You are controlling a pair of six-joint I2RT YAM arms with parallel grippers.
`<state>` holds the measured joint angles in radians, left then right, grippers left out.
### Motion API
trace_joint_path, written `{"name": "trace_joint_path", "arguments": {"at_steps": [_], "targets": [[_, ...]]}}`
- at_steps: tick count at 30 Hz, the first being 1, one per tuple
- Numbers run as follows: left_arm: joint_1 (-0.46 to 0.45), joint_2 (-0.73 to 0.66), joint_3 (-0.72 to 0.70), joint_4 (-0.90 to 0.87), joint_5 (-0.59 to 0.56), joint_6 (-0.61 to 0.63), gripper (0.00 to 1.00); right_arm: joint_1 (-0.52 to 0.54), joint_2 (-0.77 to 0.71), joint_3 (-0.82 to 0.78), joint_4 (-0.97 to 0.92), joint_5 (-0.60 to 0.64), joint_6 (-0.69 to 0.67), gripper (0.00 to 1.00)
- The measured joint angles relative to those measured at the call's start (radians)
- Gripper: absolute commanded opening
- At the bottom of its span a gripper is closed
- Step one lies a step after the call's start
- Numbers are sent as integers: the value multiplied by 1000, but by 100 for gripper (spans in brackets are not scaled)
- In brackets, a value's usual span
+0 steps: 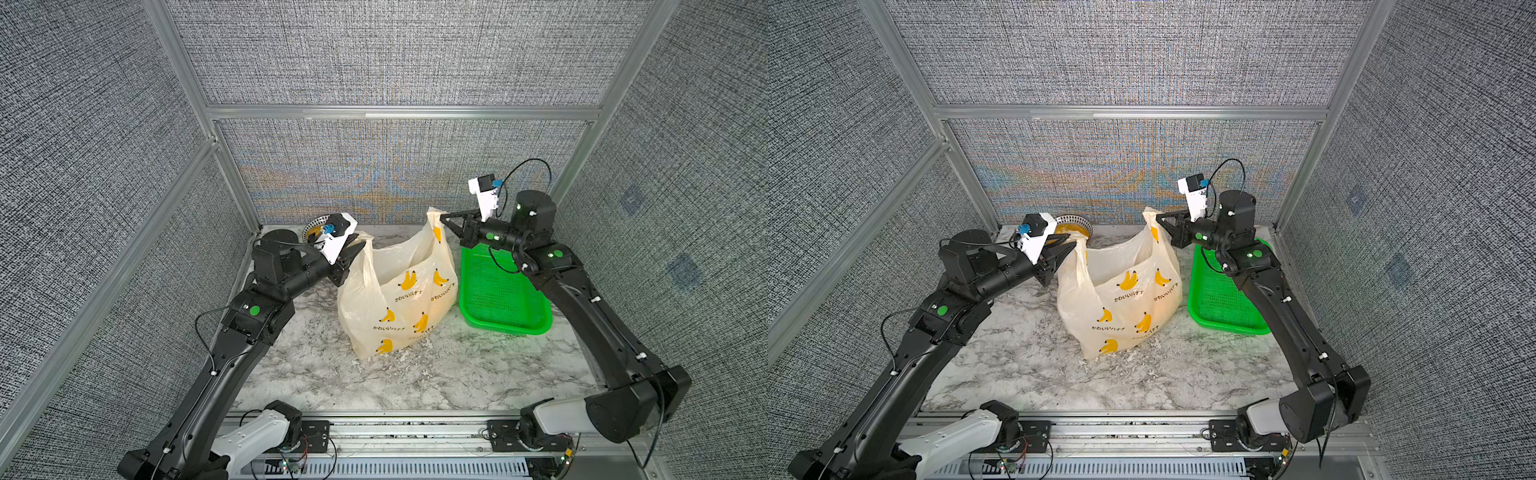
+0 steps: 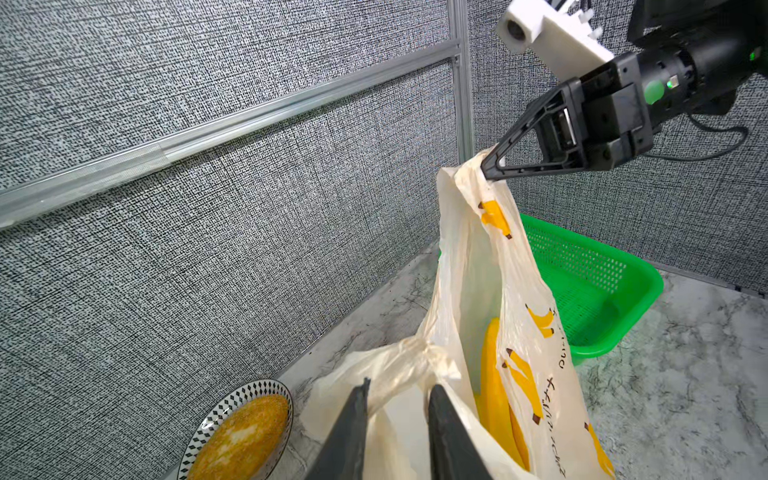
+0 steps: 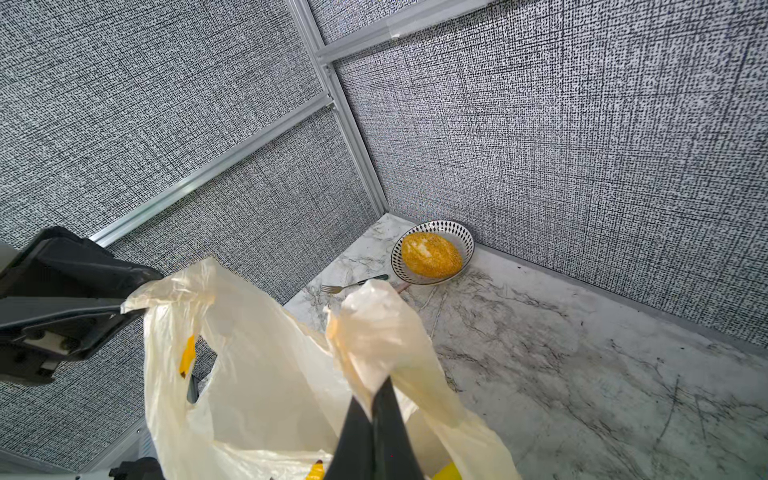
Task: Place the banana into a plastic bag & tie a knot
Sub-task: Adjust the plastic bag at the center of the board.
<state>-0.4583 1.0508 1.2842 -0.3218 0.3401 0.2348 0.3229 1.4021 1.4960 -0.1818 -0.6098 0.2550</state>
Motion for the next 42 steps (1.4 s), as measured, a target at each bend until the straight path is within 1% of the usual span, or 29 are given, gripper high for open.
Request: {"name": "trace_joint_path", "arguments": {"at_steps": [2, 4, 5, 9, 13, 15, 18, 24, 27, 29, 30, 33, 37, 38, 40, 42], "targets": [[-3, 3, -2, 0, 0, 0, 10, 0, 0, 0, 0, 0, 0, 0], [-5, 1, -11, 0, 0, -2, 4, 0, -1, 0, 0, 0, 0, 0], [-5, -2, -16, 3, -2, -6, 0, 0, -3, -1, 0, 0, 0, 0], [-4, -31, -45, 14, -35, -46, 0, -1, -16, -3, 1, 9, 0, 0], [-5, -63, -61, 36, -78, -107, 0, -6, -32, 9, -3, 58, 0, 0], [-4, -72, -66, 41, -78, -138, 0, -8, -42, 23, -4, 87, 5, 0], [-4, -98, -89, 39, -50, -180, 0, -16, -54, 35, -4, 120, 6, 0], [-5, -175, -251, 72, 13, -241, 0, -37, -33, 36, -3, 160, 7, 0], [-5, -192, -279, 60, 37, -256, 1, -42, -13, 36, -3, 160, 7, 0], [-5, -205, -287, 60, 50, -261, 9, -43, 0, 36, -3, 160, 7, 0], [-5, -216, -293, 60, 53, -261, 15, -45, 5, 36, -3, 159, 7, 0], [-5, -247, -303, 60, 49, -262, 45, -47, 16, 37, -3, 152, 7, 0], [-5, -283, -311, 76, 5, -264, 77, -47, 18, 37, -2, 138, 8, 0], [-5, -288, -314, 84, 0, -263, 81, -47, 18, 37, -2, 137, 8, 0], [-4, -289, -320, 98, 0, -261, 93, -47, 18, 37, -1, 132, 11, 0], [-5, -278, -317, 113, 1, -261, 99, -47, 18, 37, 0, 130, 12, 0]]}}
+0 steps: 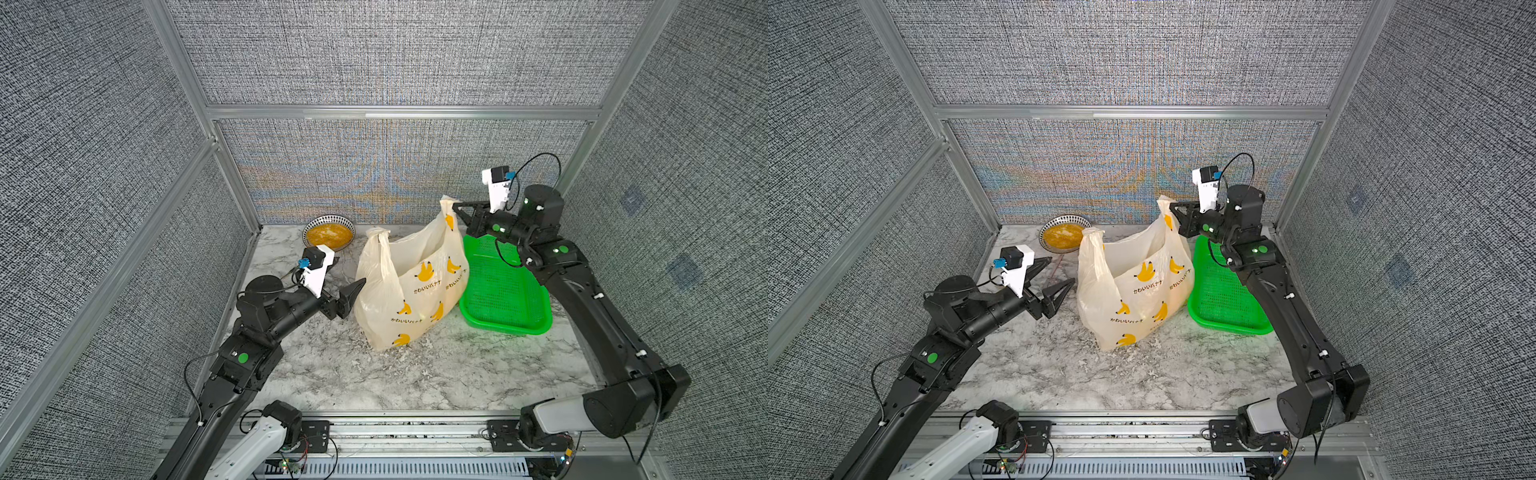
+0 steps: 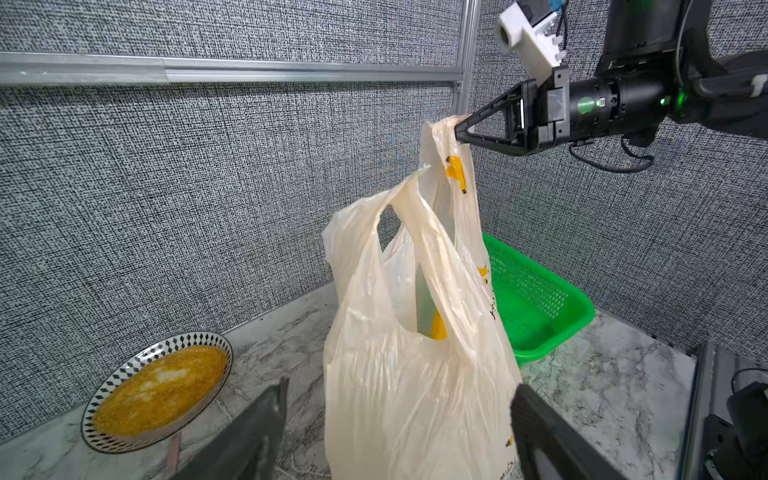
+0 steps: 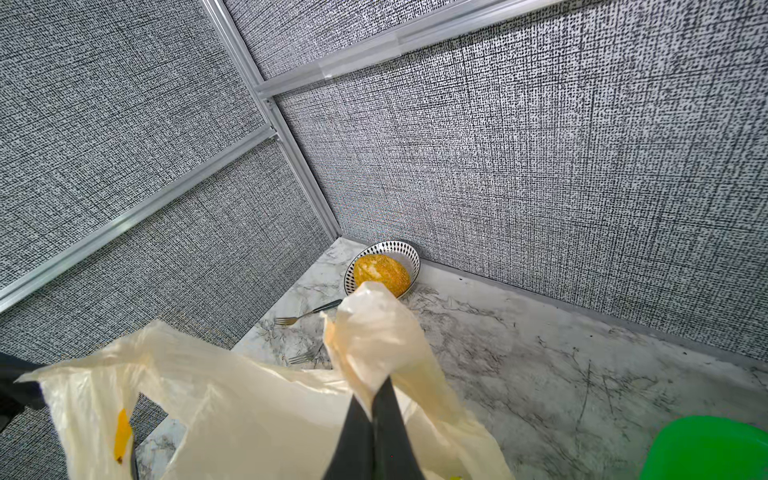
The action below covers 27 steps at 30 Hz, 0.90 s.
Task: Place the banana into a plastic bag & tie a knot
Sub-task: Adjust the plastic bag at the center of the board.
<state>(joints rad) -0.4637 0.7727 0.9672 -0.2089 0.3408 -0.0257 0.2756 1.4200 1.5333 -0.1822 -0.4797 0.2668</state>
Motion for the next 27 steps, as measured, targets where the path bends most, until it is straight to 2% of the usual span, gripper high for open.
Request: {"name": "trace_joint_path", "arguments": {"at_steps": [13, 22, 25, 27], "targets": [[-52, 143, 206, 3, -26, 103, 100, 0, 1, -24, 17, -26, 21, 0], [-111, 351, 385, -75, -55, 230, 99, -1, 8, -30, 35, -45, 23, 0], [-131, 395, 421, -108, -57, 256, 97, -1, 8, -30, 37, -50, 24, 0], [-137, 423, 446, -108, -57, 263, 91, -1, 10, -31, 36, -51, 24, 0]]}}
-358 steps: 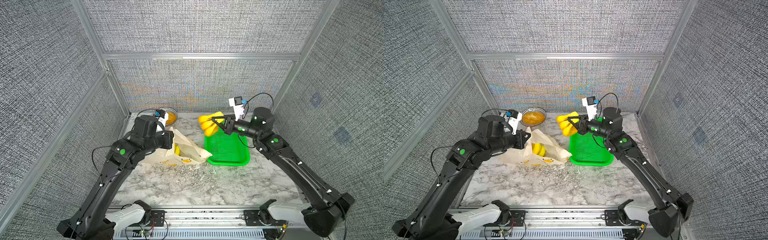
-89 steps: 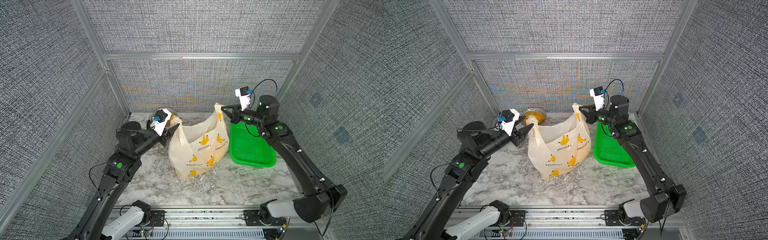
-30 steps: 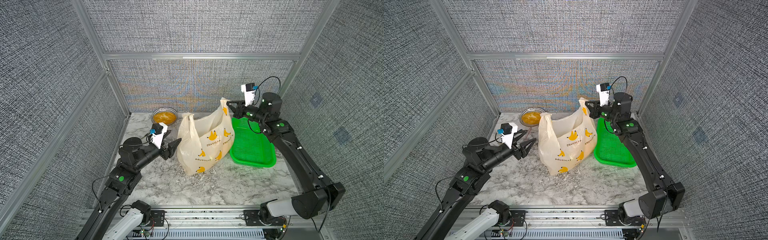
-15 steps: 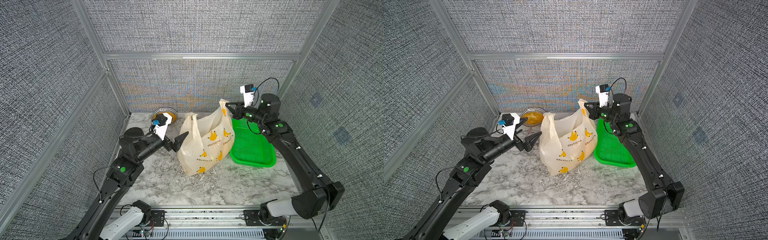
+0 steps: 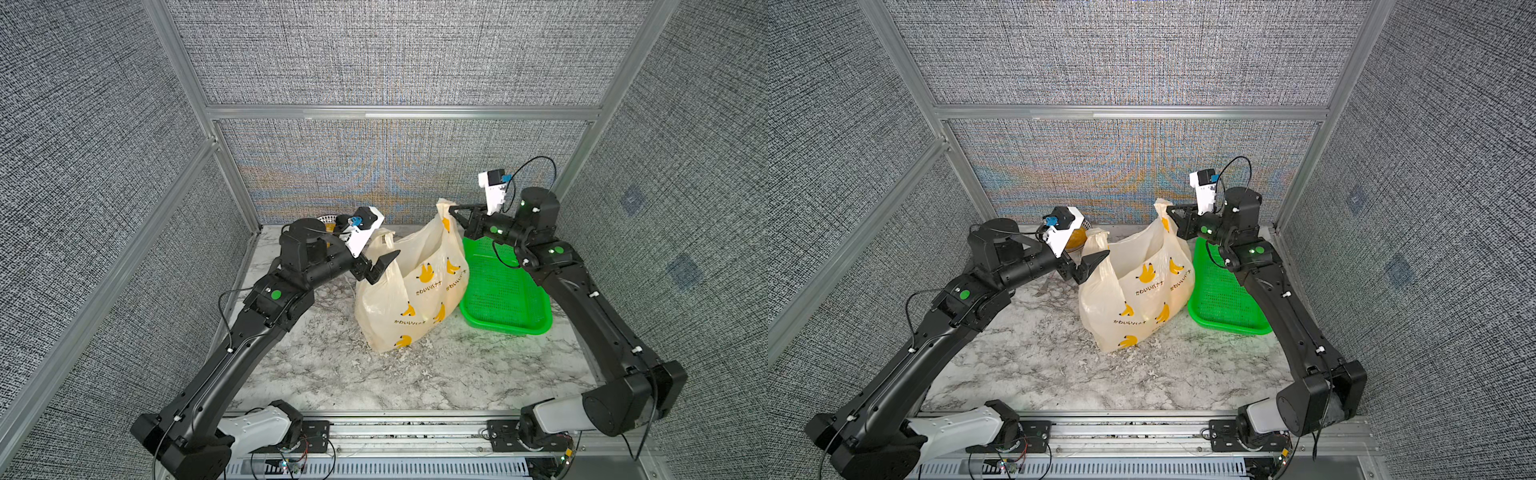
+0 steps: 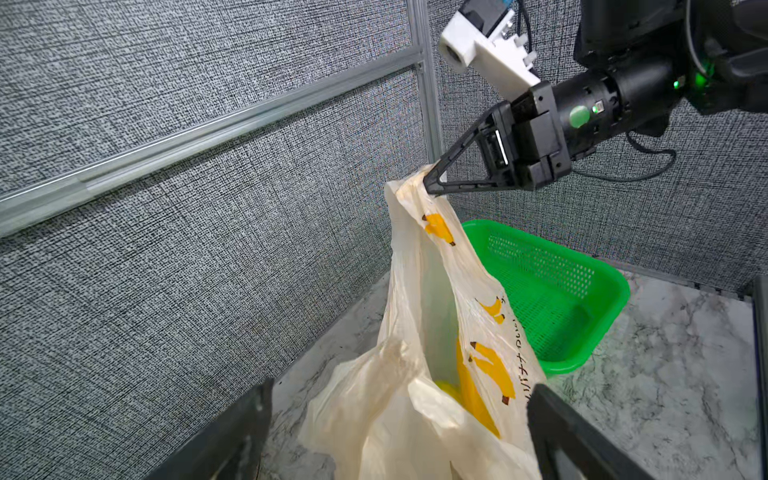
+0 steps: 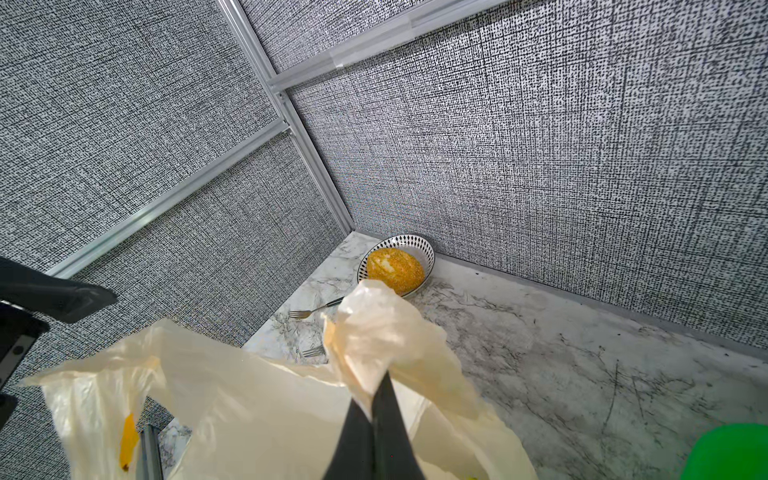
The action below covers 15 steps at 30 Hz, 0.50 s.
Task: Place the banana into a plastic bag & tie a knot
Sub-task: Adjust the plastic bag at the center of the board.
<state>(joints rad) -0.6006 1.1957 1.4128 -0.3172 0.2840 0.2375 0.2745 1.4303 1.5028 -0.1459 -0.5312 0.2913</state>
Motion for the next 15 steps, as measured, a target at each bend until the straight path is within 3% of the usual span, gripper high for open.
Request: {"name": "trace_joint_path", "arguments": {"at_steps": [3, 9, 10, 15], "targets": [[-6, 44, 38, -7, -5, 16, 73, 0, 0, -3, 1, -2, 0, 0], [-6, 100, 68, -60, -13, 20, 5, -7, 0, -14, 1, -10, -5, 0], [-7, 100, 66, -64, -21, 18, 0, -9, 0, -16, 1, -13, -8, 0], [-7, 52, 23, -58, -116, -23, 0, -16, -7, -20, 1, -23, -8, 0]]}}
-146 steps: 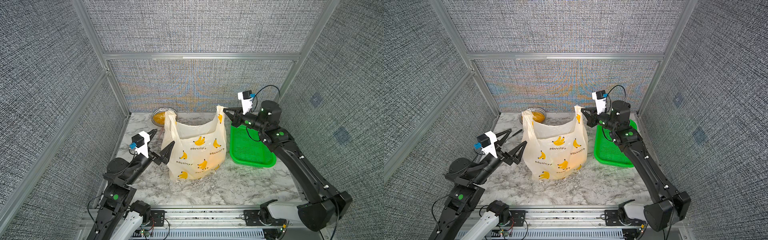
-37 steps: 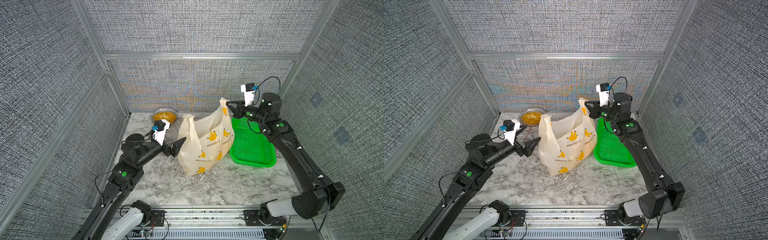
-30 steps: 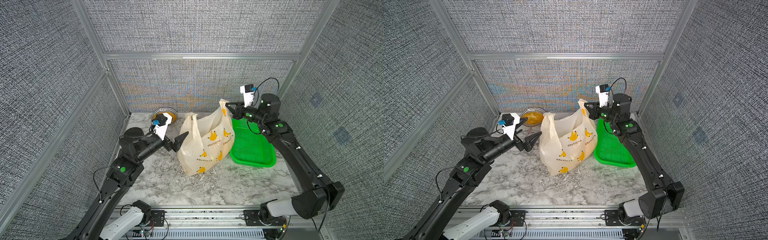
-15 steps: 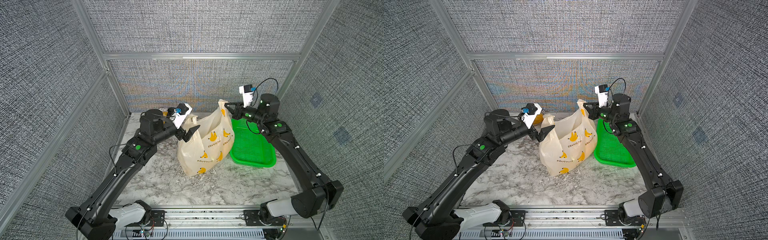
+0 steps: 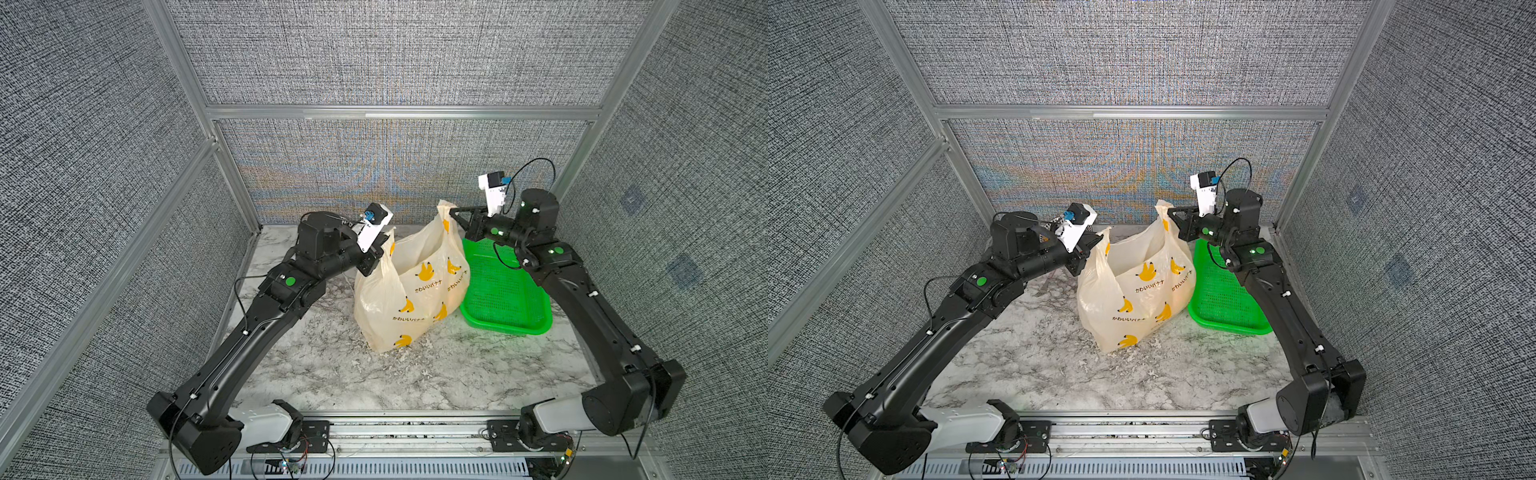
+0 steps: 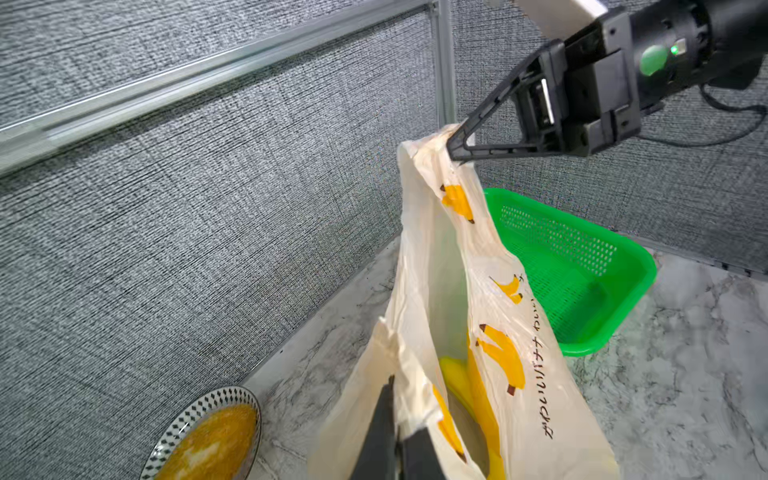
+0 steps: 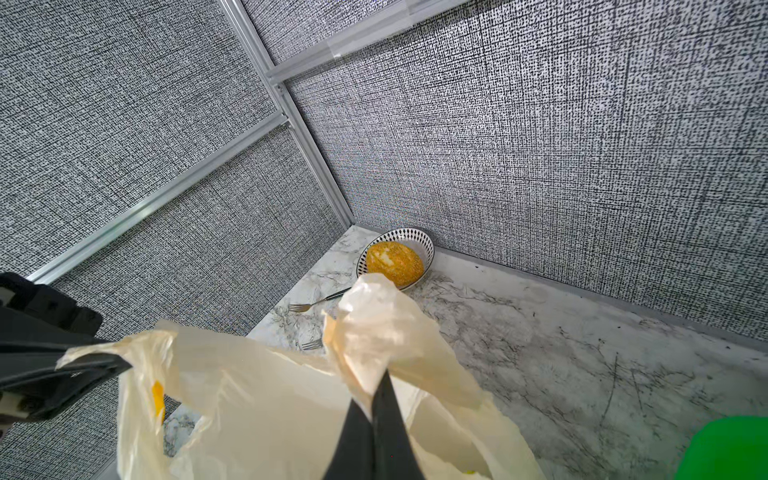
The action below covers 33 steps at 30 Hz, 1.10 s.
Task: Place the banana into a plastic bag & tie a knot
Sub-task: Adjust the plastic bag at the center of the board.
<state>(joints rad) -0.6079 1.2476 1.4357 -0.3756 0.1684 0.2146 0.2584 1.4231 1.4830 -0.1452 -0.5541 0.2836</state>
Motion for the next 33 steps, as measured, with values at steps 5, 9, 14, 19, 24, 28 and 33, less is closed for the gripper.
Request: {"name": "trace_joint_path", "arguments": {"at_steps": [5, 9, 14, 19, 24, 28, 33], "targets": [[32, -50, 49, 45, -157, -94, 0, 0, -52, 9, 9, -1, 21, 0], [72, -85, 152, 90, -219, -188, 0, 0, -128, 33, 65, -1, 52, 0], [101, -69, 248, 82, -219, -254, 0, 3, -211, 20, 134, -4, 72, 0], [114, -90, 115, 44, -231, -294, 0, 2, -220, -38, 133, -4, 65, 0], [148, -187, -159, 65, -241, -351, 0, 5, -230, -173, 110, -53, 37, 0], [192, -220, -266, 81, -196, -399, 0, 23, -226, -171, 49, -62, 9, 0], [219, -183, -164, 117, -113, -410, 0, 38, -222, -108, 65, -83, -18, 0]]}}
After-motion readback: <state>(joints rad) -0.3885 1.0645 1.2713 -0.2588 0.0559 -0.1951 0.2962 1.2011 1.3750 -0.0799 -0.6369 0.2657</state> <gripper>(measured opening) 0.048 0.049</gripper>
